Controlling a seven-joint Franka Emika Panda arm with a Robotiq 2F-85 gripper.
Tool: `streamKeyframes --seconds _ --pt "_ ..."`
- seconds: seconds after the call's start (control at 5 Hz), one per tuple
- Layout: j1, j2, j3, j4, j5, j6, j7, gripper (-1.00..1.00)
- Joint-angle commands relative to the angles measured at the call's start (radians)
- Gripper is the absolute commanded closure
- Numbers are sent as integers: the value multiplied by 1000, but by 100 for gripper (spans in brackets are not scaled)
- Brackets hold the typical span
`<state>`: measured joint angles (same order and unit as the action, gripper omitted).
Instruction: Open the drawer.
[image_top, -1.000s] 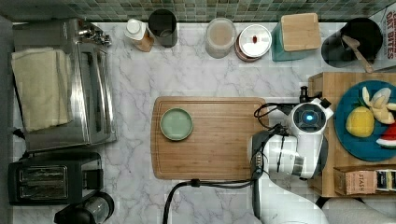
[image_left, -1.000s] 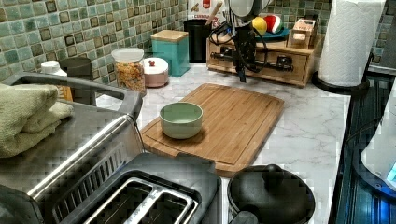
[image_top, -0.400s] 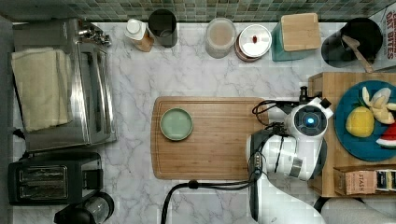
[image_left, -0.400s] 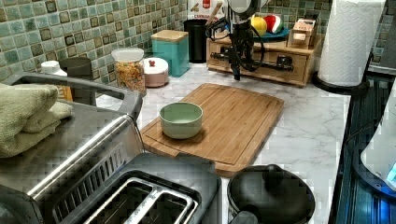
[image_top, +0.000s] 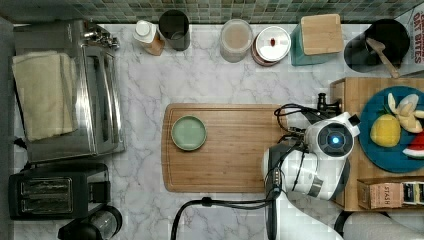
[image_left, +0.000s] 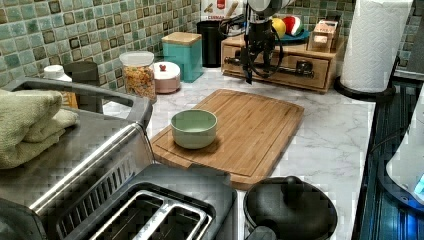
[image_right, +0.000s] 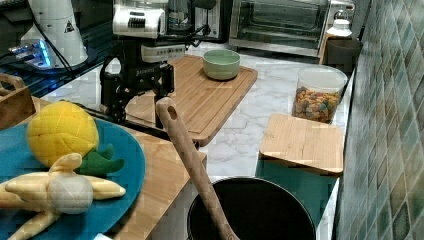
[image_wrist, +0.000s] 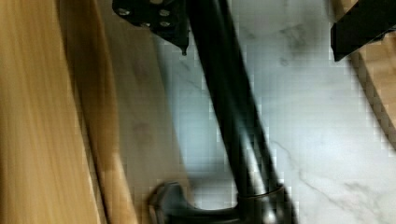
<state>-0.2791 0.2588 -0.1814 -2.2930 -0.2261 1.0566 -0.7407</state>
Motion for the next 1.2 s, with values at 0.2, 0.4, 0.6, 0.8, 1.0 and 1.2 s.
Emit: streamKeyframes --seconds 0.2,0.4,0.6,0.8,1.0,1.2 --pt "263 -79 240 -69 48 -62 201 -100" --pt "280 -82 273 -79 68 -37 213 -100" --pt "333 -94 282 -68 56 -73 341 -100" --pt "369 -82 282 -40 83 -91 350 -100" --pt "381 -82 285 -36 70 -67 364 -100" --pt "380 -83 286 -36 70 -67 364 -100"
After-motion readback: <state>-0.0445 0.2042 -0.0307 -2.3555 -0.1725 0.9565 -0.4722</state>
